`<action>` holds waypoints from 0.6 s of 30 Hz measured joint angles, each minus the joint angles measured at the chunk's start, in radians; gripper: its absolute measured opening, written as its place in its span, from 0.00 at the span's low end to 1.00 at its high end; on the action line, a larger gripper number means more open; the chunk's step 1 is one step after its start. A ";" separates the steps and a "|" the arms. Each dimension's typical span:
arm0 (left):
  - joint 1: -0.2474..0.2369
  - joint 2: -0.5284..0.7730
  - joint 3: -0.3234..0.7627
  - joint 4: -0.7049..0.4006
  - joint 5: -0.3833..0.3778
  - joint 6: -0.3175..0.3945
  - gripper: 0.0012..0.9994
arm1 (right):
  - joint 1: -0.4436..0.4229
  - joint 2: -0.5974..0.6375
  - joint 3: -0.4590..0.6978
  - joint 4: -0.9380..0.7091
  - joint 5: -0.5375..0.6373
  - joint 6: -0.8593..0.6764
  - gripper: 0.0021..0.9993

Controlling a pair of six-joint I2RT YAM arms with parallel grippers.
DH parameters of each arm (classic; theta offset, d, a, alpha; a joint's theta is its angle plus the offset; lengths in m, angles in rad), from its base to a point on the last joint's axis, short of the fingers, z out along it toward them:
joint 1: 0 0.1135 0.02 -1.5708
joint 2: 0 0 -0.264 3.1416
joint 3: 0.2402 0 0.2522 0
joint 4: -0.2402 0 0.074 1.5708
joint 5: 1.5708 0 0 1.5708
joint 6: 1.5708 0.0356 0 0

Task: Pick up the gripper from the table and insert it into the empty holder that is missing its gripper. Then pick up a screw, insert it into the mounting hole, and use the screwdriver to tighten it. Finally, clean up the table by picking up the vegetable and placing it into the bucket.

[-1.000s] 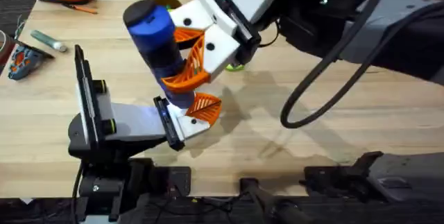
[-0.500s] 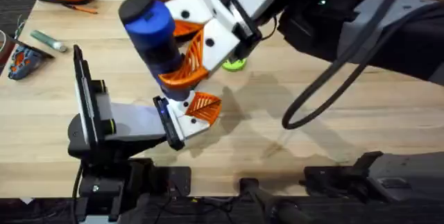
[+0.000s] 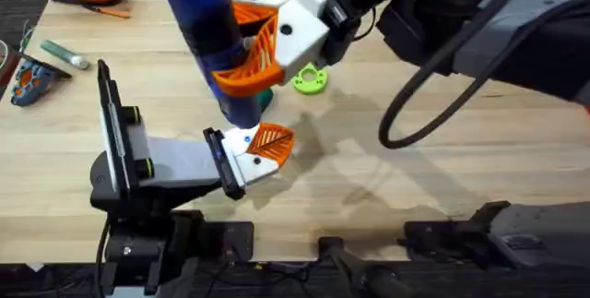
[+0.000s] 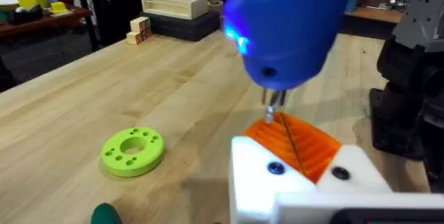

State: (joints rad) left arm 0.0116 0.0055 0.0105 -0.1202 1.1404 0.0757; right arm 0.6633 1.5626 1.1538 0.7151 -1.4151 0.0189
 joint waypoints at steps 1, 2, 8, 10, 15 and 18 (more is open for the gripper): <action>0.000 0.000 0.000 0.000 0.000 0.000 0.01 | -0.001 0.000 0.001 0.000 0.000 0.009 0.01; 0.000 0.000 0.000 0.000 0.000 0.000 0.01 | -0.004 0.000 0.001 0.000 0.000 0.019 0.01; 0.000 0.000 0.000 0.000 0.000 0.000 0.01 | -0.032 0.000 0.020 0.000 -0.001 0.090 0.01; 0.000 0.000 0.000 0.000 0.000 0.000 0.01 | -0.049 0.000 0.034 0.000 -0.001 0.123 0.01; 0.000 0.000 0.000 0.000 0.000 0.000 0.01 | -0.123 0.000 0.060 -0.003 0.013 0.230 0.01; 0.000 0.000 0.000 0.000 0.000 0.000 0.01 | -0.186 0.000 0.061 -0.095 0.051 0.288 0.01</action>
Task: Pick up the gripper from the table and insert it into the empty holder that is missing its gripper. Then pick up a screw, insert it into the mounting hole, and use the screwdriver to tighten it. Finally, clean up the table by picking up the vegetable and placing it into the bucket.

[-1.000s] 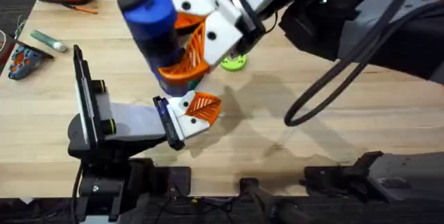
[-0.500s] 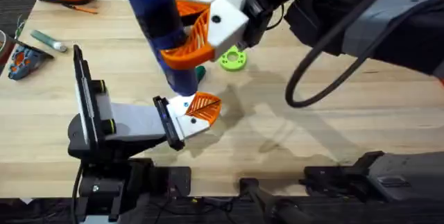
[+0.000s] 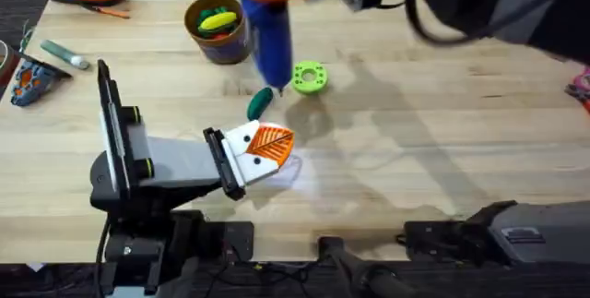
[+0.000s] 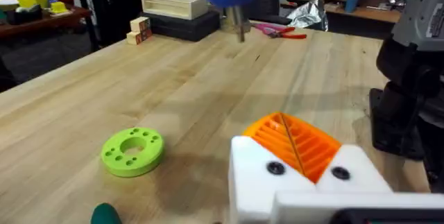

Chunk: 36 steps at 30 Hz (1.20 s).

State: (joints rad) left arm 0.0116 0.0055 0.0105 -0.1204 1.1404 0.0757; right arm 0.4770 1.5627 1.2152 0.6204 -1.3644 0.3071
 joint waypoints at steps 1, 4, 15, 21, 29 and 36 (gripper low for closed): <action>0.000 0.000 0.000 0.000 0.000 0.000 0.01 | -0.020 0.000 0.000 -0.047 0.017 0.009 0.01; 0.000 0.000 0.000 0.000 0.000 0.000 0.01 | -0.086 0.000 0.000 -0.215 0.086 0.019 0.01; 0.000 0.000 0.000 0.000 0.000 0.000 0.01 | -0.247 0.000 0.083 -0.928 0.377 -0.298 0.01; 0.000 0.000 0.000 0.000 0.000 0.000 0.01 | -0.251 0.000 0.215 -1.229 0.623 -0.612 0.01; 0.000 0.000 0.000 0.000 -0.001 0.000 0.01 | -0.253 0.000 0.284 -1.399 0.934 -0.997 0.01; 0.000 0.000 0.000 0.001 -0.004 0.000 0.01 | -0.255 0.000 0.284 -1.541 1.194 -1.390 0.01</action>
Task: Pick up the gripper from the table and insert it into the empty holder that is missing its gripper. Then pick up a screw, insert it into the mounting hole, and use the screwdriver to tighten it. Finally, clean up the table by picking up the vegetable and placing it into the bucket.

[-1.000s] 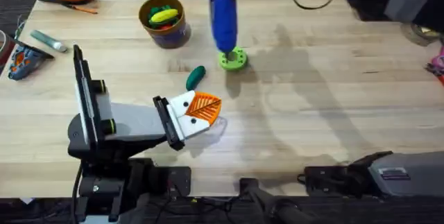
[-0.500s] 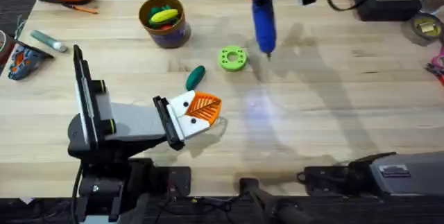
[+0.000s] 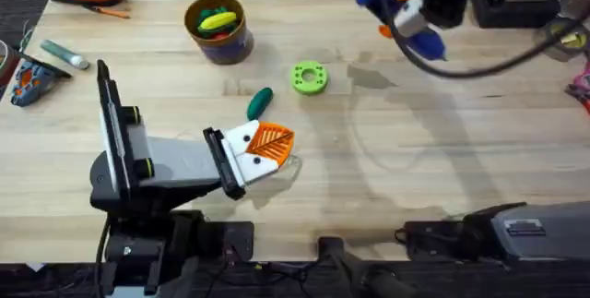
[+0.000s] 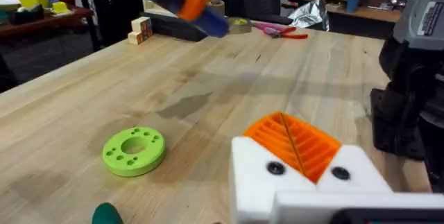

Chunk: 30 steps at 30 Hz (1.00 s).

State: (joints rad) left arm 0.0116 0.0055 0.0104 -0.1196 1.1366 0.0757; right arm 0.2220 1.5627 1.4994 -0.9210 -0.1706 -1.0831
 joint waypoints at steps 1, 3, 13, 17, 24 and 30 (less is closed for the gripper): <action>0.000 0.000 0.000 0.000 0.000 0.000 0.01 | -0.003 0.002 0.000 -0.027 0.017 -0.045 0.01; 0.000 0.000 0.000 0.000 0.000 0.000 0.01 | -0.009 0.007 0.000 -0.071 0.040 -0.126 0.01; 0.000 0.000 0.000 0.000 0.000 0.000 0.01 | -0.028 0.200 0.003 -0.101 0.202 -0.411 0.01; 0.000 0.000 0.000 0.000 0.000 0.000 0.01 | -0.028 0.291 0.003 -0.114 0.242 -0.500 0.01; 0.000 0.000 0.000 0.000 0.000 0.000 0.01 | -0.028 0.346 0.003 -0.119 0.252 -0.562 0.01; 0.000 0.000 0.000 0.000 0.000 0.000 0.01 | -0.028 0.376 0.003 -0.142 0.222 -0.584 0.01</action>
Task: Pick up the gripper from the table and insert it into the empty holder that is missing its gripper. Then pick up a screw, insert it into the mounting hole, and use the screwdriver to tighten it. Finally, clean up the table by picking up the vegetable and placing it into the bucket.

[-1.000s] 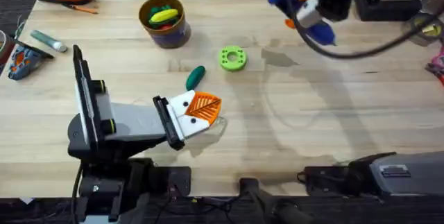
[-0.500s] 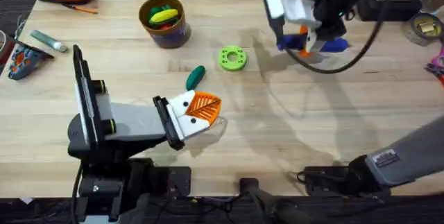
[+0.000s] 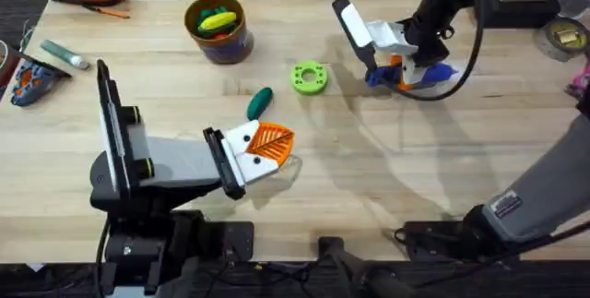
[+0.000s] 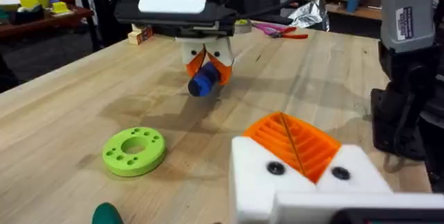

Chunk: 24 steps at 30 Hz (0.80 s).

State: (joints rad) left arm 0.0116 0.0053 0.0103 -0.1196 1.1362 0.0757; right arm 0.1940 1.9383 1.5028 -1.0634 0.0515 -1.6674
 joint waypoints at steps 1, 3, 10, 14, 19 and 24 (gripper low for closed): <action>0.000 0.000 0.000 0.000 0.000 0.000 0.01 | 0.000 0.007 0.000 0.001 -0.007 -0.002 0.01; 0.000 0.000 0.000 0.000 0.000 0.000 0.01 | 0.000 0.018 0.000 0.001 -0.017 -0.006 0.01; 0.000 0.000 0.000 0.000 0.000 0.000 0.01 | 0.000 0.048 0.000 0.014 -0.030 -0.009 0.01; 0.000 0.000 0.000 0.000 0.000 0.000 0.01 | 0.000 0.066 0.000 0.024 -0.032 -0.009 0.01; 0.000 0.000 0.000 0.000 0.000 0.000 0.01 | 0.000 0.071 0.000 0.024 -0.038 -0.001 0.01; 0.000 0.000 0.000 0.000 0.000 0.000 0.01 | 0.000 0.071 0.000 0.027 -0.042 0.034 0.08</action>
State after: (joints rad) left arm 0.0116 0.0055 0.0105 -0.1196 1.1362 0.0757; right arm 0.1940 2.0094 1.5028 -1.0366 0.0097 -1.6330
